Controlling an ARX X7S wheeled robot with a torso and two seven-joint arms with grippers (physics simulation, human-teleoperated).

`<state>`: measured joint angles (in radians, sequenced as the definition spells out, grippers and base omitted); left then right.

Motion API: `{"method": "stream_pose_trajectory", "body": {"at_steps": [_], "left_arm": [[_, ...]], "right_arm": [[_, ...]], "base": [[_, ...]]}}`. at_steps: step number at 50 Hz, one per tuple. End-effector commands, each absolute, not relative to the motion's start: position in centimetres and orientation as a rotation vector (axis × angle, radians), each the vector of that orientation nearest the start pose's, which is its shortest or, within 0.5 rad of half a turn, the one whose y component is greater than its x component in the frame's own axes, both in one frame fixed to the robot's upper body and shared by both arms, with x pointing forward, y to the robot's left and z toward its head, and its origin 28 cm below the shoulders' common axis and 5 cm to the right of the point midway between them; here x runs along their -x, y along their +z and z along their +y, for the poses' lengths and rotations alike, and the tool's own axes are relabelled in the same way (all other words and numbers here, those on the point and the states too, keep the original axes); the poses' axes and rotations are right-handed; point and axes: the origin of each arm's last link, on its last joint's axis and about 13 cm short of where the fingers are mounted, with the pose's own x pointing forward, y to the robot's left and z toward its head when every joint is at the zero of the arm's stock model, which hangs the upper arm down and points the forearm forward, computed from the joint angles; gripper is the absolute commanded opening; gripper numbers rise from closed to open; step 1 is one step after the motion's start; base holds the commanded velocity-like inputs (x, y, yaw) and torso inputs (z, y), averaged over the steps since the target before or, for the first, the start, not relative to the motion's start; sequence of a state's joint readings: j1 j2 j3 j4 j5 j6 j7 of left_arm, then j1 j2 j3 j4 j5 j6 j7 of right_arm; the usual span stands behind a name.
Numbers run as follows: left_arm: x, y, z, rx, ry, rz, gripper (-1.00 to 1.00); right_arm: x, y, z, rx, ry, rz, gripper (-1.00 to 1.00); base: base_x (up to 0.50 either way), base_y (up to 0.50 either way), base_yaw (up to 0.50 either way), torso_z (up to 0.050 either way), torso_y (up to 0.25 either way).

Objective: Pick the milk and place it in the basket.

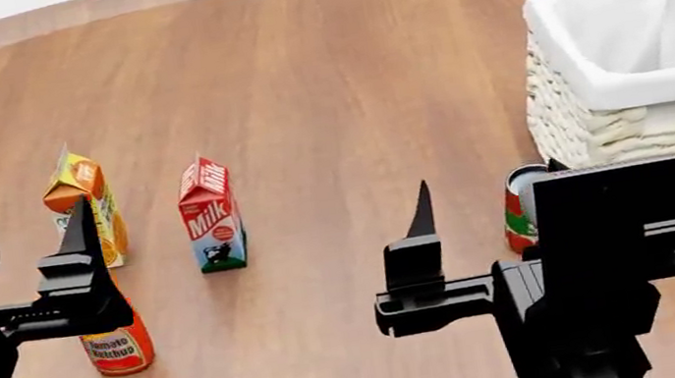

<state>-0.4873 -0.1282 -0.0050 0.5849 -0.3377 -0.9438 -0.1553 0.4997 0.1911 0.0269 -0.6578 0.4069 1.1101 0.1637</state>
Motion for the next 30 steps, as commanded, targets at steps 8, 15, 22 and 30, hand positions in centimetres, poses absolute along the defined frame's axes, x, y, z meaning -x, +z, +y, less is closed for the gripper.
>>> {"method": "stream_pose_trajectory", "body": {"at_steps": [8, 15, 22, 30], "left_arm": [[-25.61, 18.8, 21.13, 0.076, -0.068, -0.121, 1.0], [-25.58, 18.9, 21.11, 0.076, -0.071, -0.123, 1.0], [-25.59, 18.93, 21.1, 0.077, -0.071, -0.125, 1.0], [-25.58, 18.95, 21.18, 0.078, -0.068, -0.128, 1.0]], "right_arm": [[-24.64, 19.18, -11.1, -0.006, 0.112, -0.028, 1.0], [-24.66, 19.23, -11.1, -0.008, 0.117, -0.027, 1.0], [-24.77, 19.19, -11.1, -0.01, 0.118, -0.025, 1.0], [-24.72, 19.26, -11.05, -0.007, 0.125, -0.023, 1.0]], "base": [[0.5, 0.0, 0.0, 0.0, 0.0], [0.5, 0.0, 0.0, 0.0, 0.0], [0.5, 0.0, 0.0, 0.0, 0.0], [0.5, 0.0, 0.0, 0.0, 0.002]]}}
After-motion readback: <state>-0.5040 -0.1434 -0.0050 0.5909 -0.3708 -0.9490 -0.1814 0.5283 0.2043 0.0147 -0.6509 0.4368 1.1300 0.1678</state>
